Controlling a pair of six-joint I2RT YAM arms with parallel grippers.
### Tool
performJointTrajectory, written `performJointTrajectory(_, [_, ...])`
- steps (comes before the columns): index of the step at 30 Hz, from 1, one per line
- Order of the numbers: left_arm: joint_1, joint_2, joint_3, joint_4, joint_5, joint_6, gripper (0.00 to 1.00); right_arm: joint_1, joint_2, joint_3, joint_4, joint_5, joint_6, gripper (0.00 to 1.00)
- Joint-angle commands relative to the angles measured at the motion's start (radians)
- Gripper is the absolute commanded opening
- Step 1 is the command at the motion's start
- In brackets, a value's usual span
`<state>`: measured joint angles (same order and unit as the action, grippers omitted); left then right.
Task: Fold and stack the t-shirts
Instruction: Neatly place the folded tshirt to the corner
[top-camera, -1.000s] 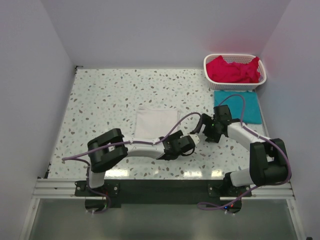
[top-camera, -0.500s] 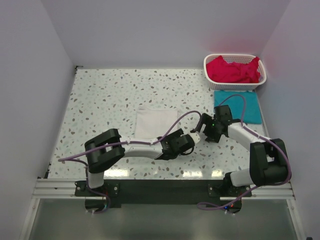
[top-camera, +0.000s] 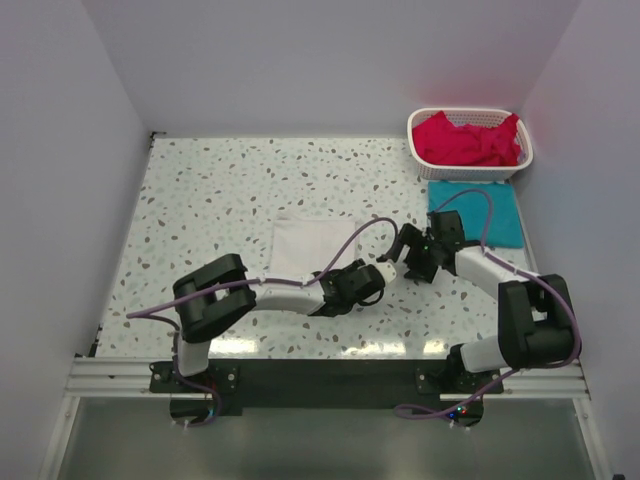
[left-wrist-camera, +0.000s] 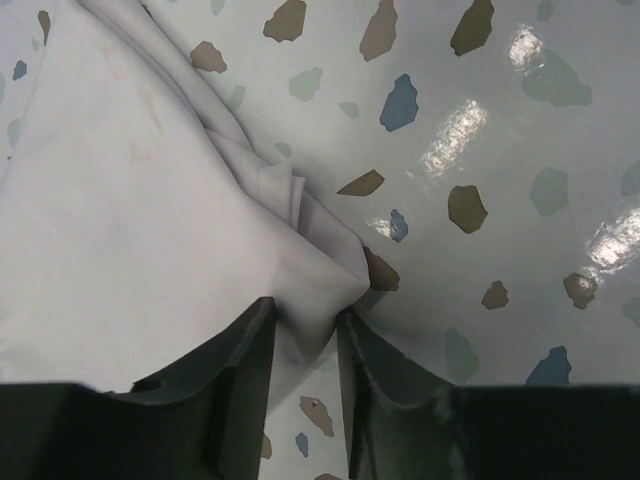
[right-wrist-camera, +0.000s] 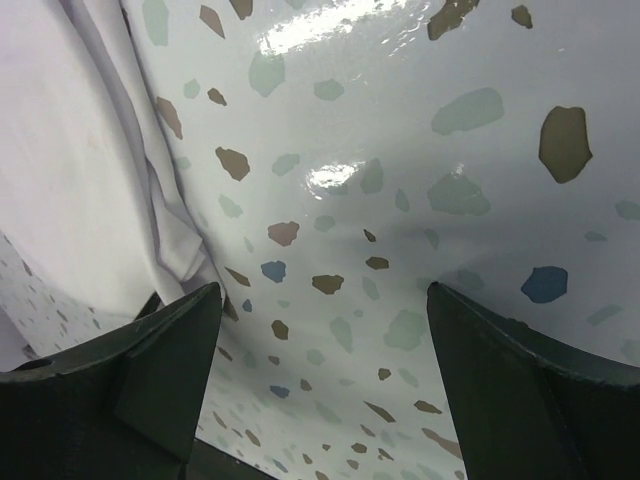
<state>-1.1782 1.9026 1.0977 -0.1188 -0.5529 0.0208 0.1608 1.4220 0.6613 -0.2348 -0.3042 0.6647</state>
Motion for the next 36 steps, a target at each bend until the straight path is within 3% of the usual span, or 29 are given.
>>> performJointTrajectory(1, [0.008,0.004,-0.013,0.065,0.01,0.004,0.32,-0.001,0.041,-0.038,0.043,-0.018,0.015,0.88])
performJointTrajectory(2, [0.008,-0.002,-0.013,0.065,0.018,0.004,0.24,-0.001,0.045,-0.042,0.049,-0.029,0.022,0.88])
performJointTrajectory(5, [0.008,-0.036,-0.018,0.056,0.037,-0.004,0.15,0.0,0.057,-0.052,0.089,-0.056,0.036,0.88])
performJointTrajectory(13, [0.008,-0.109,-0.033,0.047,0.073,-0.045,0.13,0.016,0.126,-0.092,0.345,-0.17,0.222,0.89])
performJointTrajectory(27, [0.008,-0.152,-0.036,0.031,0.065,-0.068,0.14,0.198,0.351,-0.029,0.491,-0.115,0.409,0.86])
performJointTrajectory(32, [0.008,-0.142,-0.038,0.034,0.073,-0.074,0.16,0.213,0.365,-0.009,0.459,-0.11,0.375,0.7])
performJointTrajectory(35, [0.008,-0.137,-0.036,0.039,0.076,-0.078,0.16,0.223,0.367,0.02,0.41,-0.104,0.336,0.46])
performJointTrajectory(36, [0.008,-0.139,-0.036,0.038,0.077,-0.079,0.17,0.224,0.367,0.027,0.401,-0.099,0.328,0.31])
